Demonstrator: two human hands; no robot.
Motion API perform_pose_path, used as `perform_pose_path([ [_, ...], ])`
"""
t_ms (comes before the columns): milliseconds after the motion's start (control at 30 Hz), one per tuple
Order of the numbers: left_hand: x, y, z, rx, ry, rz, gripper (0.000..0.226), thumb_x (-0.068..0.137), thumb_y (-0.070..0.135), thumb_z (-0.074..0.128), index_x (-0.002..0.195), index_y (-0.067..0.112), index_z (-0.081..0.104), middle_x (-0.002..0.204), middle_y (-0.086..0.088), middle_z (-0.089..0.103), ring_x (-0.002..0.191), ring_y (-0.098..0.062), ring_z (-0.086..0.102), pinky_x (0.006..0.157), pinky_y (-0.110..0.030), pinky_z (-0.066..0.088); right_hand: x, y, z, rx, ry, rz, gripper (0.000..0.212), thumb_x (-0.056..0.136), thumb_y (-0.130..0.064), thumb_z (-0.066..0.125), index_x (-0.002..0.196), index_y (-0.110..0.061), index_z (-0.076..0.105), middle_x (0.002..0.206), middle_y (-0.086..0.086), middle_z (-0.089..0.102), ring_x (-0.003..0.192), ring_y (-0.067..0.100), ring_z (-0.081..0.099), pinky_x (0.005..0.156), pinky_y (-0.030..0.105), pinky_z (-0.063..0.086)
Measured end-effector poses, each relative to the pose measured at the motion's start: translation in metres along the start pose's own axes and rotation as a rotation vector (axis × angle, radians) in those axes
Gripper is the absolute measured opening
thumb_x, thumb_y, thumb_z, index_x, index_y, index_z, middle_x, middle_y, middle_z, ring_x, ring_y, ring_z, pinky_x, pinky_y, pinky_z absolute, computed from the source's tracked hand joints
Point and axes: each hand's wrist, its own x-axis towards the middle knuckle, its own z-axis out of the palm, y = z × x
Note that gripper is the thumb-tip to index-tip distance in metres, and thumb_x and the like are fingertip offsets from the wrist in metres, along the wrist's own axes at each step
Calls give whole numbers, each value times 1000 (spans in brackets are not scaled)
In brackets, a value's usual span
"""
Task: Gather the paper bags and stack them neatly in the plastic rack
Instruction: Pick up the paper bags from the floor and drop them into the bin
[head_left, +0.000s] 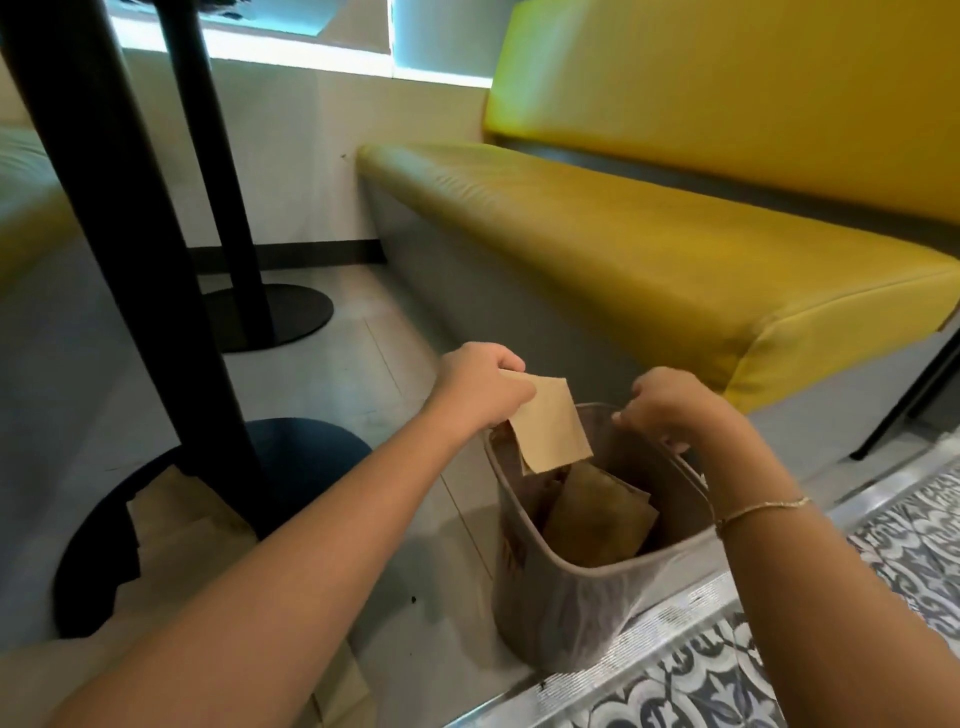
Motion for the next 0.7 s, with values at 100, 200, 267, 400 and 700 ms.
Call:
perform_pose_path([
  [100,1,7,29,76,-139,-60,34,87,24,60,117,7,61,105,-7,68,79,-19,69,77,-32,58,2,-9,-8,41,105,-35,39,87,-32,63,117,-7,58,100,9,58,88,27,61,80,38,56],
  [200,2,6,46,-96,-188,-160,55,89,35,61,135,10,44,117,-11,63,67,-15,67,65,-28,59,1,-26,1,38,119,-87,40,87,-35,63,116,-8,58,98,6,58,85,22,61,76,33,55],
  [267,3,-5,43,-176,-136,-164,55,89,35,61,137,15,43,127,-8,57,64,-10,63,51,-18,55,-2,-42,12,63,144,-137,40,87,-34,63,119,-10,58,108,8,61,93,22,60,76,30,51],
  [400,4,-68,17,-206,96,-230,29,91,24,57,119,20,58,113,-2,62,75,-15,64,61,-25,57,-12,-80,41,161,185,-294,35,90,-28,59,123,-15,58,120,7,61,105,22,59,85,30,48],
  [700,-56,-293,-6,335,-7,-721,27,86,16,53,109,2,61,112,-14,63,102,-30,59,82,-33,48,-27,-156,217,-112,-227,-520,31,90,-19,55,120,-11,58,116,10,60,102,25,60,83,33,52],
])
